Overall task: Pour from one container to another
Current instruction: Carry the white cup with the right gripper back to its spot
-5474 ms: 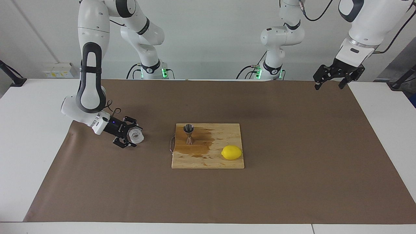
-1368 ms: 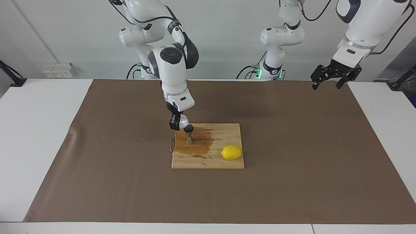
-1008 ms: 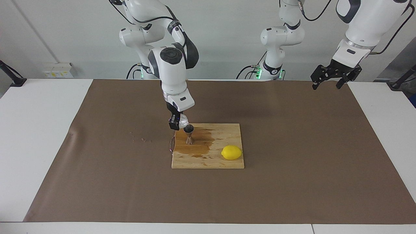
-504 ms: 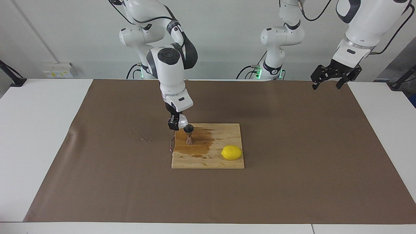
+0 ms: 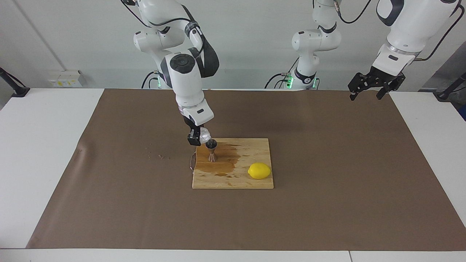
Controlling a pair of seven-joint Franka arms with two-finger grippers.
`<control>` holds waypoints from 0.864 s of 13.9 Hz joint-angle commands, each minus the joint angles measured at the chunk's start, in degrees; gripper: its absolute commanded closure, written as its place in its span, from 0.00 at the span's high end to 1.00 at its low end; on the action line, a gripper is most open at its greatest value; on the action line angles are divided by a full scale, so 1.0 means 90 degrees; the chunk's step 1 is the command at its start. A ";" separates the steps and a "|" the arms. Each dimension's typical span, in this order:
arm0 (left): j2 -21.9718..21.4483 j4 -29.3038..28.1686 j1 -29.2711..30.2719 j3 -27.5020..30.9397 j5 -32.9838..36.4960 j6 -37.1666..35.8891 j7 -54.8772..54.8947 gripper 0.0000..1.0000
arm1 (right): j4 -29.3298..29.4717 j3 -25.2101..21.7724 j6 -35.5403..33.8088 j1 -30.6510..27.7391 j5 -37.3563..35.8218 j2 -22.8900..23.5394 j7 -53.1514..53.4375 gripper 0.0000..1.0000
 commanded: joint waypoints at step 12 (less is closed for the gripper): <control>-0.0202 -0.0241 0.0010 0.0027 -0.0001 0.0074 0.0001 1.00 | -0.1264 0.0055 -0.0065 -0.2289 0.2835 -0.0317 -0.5136 0.32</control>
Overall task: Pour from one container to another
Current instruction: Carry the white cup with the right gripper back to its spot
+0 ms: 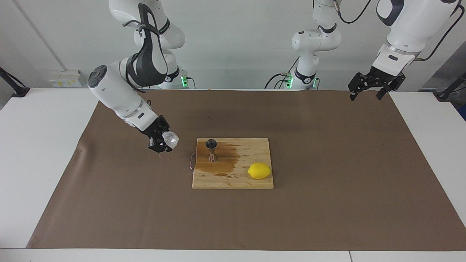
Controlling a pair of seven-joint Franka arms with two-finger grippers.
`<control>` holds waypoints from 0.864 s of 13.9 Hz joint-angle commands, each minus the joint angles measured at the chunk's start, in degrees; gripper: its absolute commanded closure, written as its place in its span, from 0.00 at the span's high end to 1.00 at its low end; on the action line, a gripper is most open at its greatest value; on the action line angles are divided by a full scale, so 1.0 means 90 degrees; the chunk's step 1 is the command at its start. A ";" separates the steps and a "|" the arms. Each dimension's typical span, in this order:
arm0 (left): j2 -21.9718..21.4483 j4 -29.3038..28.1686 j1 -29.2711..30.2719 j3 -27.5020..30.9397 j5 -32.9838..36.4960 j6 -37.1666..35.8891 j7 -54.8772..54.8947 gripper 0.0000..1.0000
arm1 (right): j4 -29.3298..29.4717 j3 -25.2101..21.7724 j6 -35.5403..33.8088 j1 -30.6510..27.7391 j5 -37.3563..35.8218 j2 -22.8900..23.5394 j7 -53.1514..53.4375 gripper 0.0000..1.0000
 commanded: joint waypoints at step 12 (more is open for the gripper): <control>-0.0202 -0.0241 0.0010 0.0035 -0.0001 0.0074 0.0001 1.00 | -0.0935 0.0074 0.0428 -0.1051 0.2641 0.1189 -0.3665 0.33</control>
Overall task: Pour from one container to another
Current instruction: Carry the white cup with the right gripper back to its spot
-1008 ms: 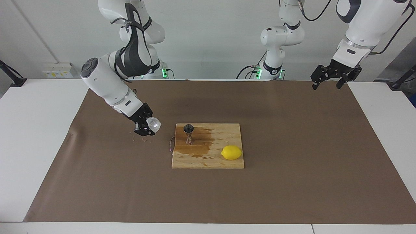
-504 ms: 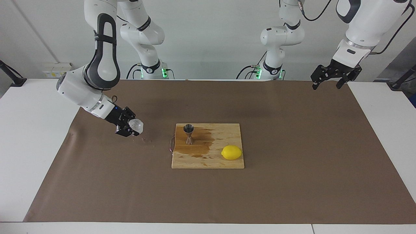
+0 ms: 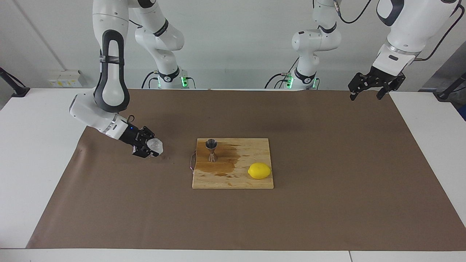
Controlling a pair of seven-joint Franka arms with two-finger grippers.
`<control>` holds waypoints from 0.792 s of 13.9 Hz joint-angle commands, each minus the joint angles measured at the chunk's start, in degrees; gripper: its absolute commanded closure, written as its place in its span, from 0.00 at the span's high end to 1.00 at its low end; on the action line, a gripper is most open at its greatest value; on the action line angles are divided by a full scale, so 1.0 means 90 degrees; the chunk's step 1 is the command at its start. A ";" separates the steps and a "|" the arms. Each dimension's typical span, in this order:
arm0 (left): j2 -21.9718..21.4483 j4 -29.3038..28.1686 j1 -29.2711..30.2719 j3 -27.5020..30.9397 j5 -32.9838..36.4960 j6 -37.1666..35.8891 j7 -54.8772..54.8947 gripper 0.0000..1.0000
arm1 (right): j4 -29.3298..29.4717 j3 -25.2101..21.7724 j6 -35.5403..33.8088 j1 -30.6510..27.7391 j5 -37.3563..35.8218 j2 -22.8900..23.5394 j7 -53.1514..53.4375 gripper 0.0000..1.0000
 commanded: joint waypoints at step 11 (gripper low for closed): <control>-0.0202 -0.0231 0.0009 0.0023 -0.0001 0.0074 0.0001 1.00 | 0.0024 0.0052 -0.0297 0.0095 -0.1538 -0.1190 0.2192 1.00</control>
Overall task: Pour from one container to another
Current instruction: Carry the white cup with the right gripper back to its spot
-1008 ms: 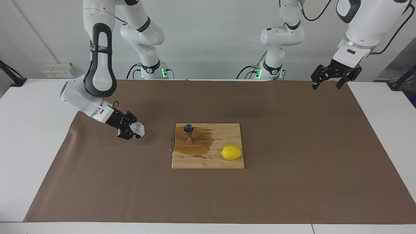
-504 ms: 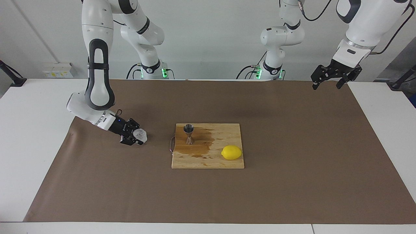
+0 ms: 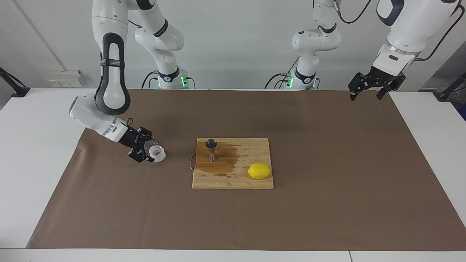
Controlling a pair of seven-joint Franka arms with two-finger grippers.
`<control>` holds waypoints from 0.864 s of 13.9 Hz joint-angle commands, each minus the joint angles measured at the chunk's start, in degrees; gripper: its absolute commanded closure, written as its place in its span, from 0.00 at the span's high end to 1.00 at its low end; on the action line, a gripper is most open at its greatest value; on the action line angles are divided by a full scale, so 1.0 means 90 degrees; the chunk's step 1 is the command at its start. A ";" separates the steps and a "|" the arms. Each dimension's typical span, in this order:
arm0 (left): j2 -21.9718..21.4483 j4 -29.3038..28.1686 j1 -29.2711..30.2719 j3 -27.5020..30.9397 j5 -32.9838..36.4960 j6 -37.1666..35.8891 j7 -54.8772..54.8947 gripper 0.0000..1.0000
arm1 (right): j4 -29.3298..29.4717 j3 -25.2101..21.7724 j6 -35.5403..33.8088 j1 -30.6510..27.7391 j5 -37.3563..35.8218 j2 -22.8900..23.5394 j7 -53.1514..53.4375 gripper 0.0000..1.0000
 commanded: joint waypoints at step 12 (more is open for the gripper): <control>-0.0202 -0.0241 0.0009 0.0022 -0.0001 0.0074 0.0001 1.00 | 0.0117 0.0038 -0.0469 0.0747 -0.4276 -0.1055 0.8060 1.00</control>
